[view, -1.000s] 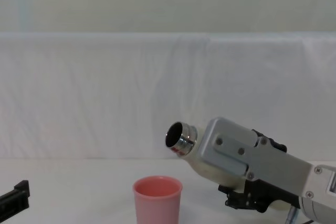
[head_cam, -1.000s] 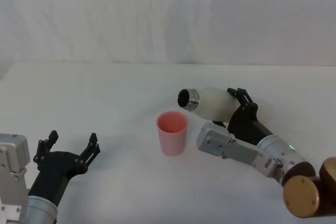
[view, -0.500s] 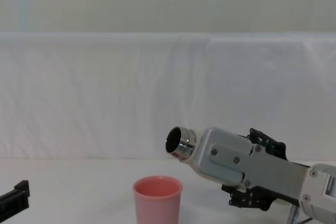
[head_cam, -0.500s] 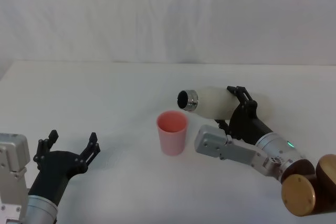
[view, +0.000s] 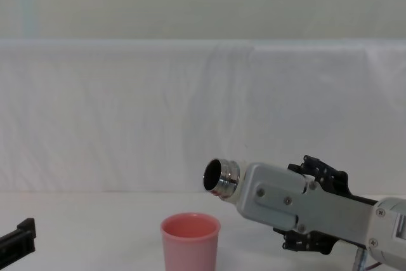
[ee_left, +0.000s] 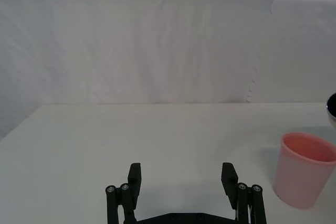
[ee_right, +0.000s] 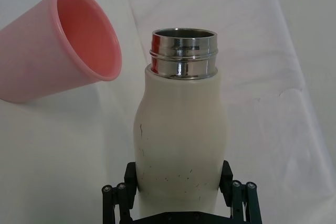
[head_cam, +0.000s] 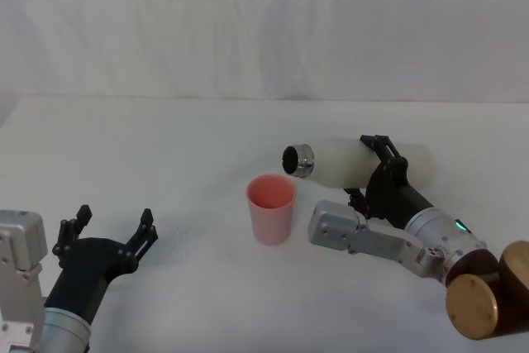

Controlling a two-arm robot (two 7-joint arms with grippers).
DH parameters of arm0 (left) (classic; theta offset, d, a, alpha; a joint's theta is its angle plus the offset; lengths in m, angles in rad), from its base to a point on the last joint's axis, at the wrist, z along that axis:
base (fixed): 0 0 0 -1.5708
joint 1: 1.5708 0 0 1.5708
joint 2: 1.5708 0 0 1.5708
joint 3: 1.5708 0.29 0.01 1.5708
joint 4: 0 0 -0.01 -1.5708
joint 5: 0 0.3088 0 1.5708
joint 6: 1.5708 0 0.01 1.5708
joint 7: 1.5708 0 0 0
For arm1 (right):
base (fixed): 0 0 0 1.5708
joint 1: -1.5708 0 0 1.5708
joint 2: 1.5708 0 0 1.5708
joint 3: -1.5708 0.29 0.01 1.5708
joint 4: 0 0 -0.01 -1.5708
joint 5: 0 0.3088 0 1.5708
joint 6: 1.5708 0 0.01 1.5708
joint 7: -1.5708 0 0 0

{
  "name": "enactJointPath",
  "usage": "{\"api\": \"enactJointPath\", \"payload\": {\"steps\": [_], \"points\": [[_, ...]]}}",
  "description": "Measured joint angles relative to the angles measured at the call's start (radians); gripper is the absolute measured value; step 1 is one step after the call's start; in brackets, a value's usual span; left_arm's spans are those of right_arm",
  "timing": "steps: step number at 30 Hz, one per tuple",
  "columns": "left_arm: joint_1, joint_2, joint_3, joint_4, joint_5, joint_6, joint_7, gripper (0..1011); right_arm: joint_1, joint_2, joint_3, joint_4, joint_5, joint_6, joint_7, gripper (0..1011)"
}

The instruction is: Grasp the thermos with one hand and pour water into the cup lid.

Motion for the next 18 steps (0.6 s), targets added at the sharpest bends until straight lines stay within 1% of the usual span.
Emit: {"api": "enactJointPath", "payload": {"steps": [7, 18], "points": [[0.000, 0.000, 0.000, 0.000, 0.000, 0.000, 0.000, 1001, 0.005, 0.005, -0.006, 0.002, -0.007, 0.001, 0.010, 950], [0.000, 0.000, 0.000, 0.000, 0.000, 0.000, 0.000, 1001, 0.022, 0.018, -0.030, 0.007, -0.047, 0.010, 0.019, 950]]}}
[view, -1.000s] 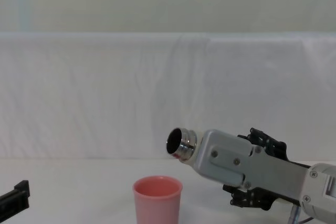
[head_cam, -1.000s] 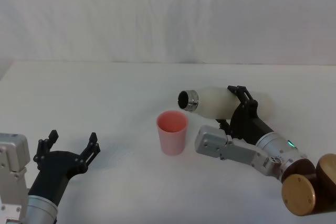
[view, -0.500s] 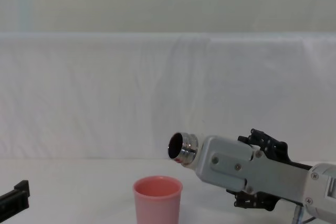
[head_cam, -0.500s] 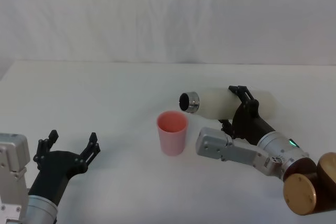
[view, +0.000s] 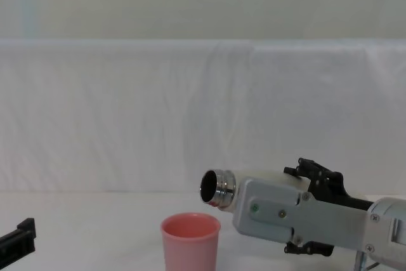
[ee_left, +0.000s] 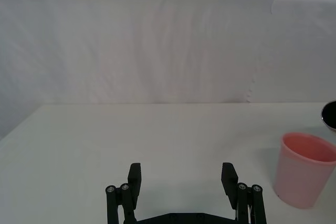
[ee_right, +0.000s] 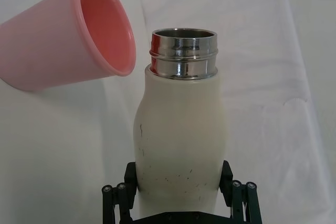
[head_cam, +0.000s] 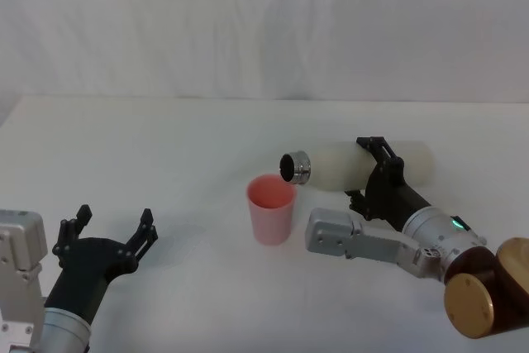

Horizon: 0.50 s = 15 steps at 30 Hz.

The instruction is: Grasp the thermos with one hand and pour water into the cup lid.

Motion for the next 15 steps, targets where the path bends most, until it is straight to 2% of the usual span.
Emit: {"api": "enactJointPath", "payload": {"steps": [15], "points": [[0.000, 0.000, 0.000, 0.000, 0.000, 0.000, 0.000, 1001, 0.016, 0.006, -0.014, -0.003, -0.018, 0.005, 0.017, 950]]}}
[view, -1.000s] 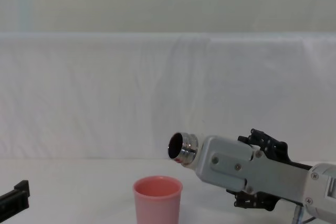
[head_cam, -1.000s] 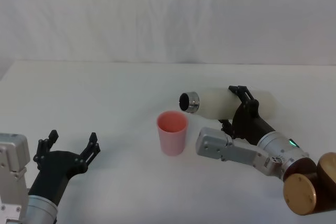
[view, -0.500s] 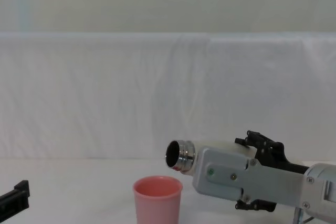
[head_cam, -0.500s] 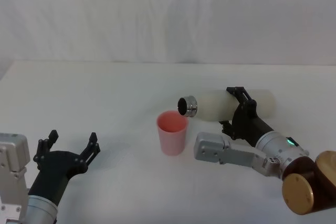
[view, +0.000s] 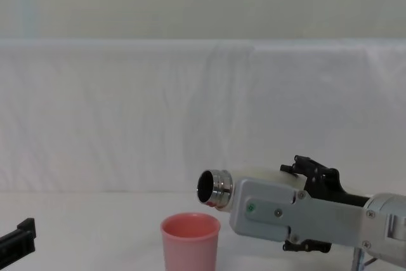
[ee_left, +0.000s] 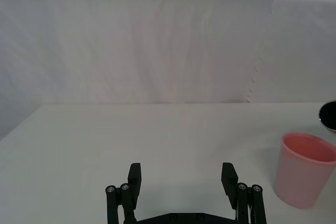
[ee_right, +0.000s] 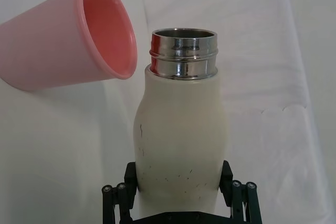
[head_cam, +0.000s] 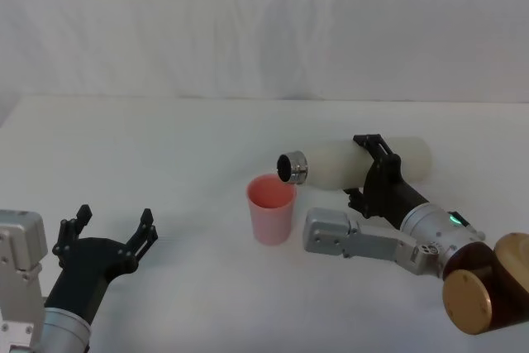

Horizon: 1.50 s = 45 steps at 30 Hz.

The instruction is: Grasp the thermos with one hand and pour water into the cup lid.

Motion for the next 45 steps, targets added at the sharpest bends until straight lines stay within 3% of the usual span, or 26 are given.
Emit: {"api": "enactJointPath", "payload": {"steps": [45], "points": [[0.000, 0.000, 0.000, 0.000, 0.000, 0.000, 0.000, 1001, 0.020, 0.029, -0.030, -0.018, -0.064, 0.020, 0.017, 950]]}}
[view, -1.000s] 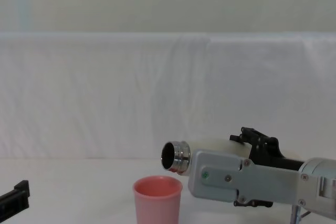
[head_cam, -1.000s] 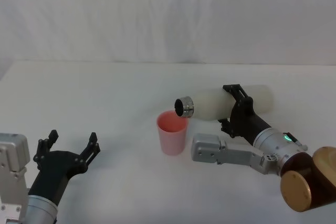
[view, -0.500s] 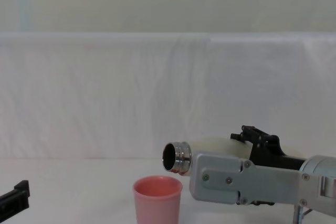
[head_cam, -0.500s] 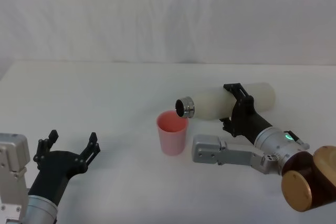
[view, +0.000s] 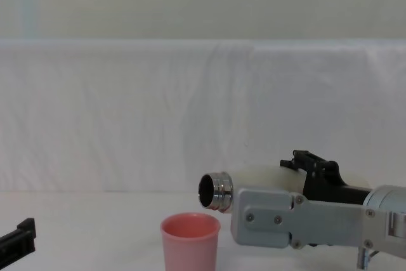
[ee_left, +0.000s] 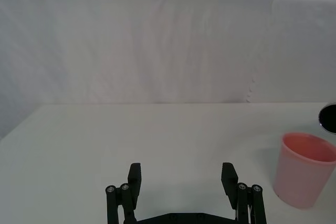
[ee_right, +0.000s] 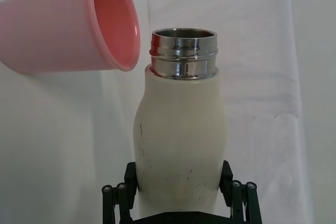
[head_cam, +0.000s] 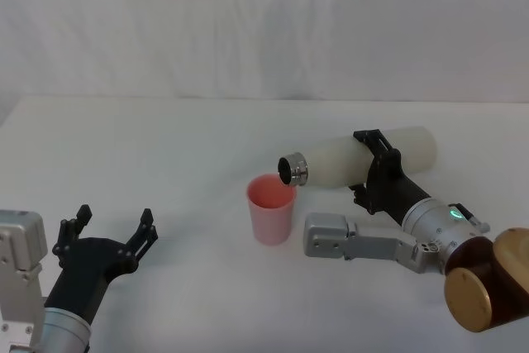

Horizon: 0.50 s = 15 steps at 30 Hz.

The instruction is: Grasp the thermos with one hand and pour water into the cup lid.

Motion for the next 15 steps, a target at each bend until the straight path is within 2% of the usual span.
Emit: {"api": "enactJointPath", "payload": {"steps": [15], "points": [[0.000, 0.000, 0.000, 0.000, 0.000, 0.000, 0.000, 1001, 0.007, 0.005, -0.007, -0.001, -0.018, 0.004, 0.004, 950]]}}
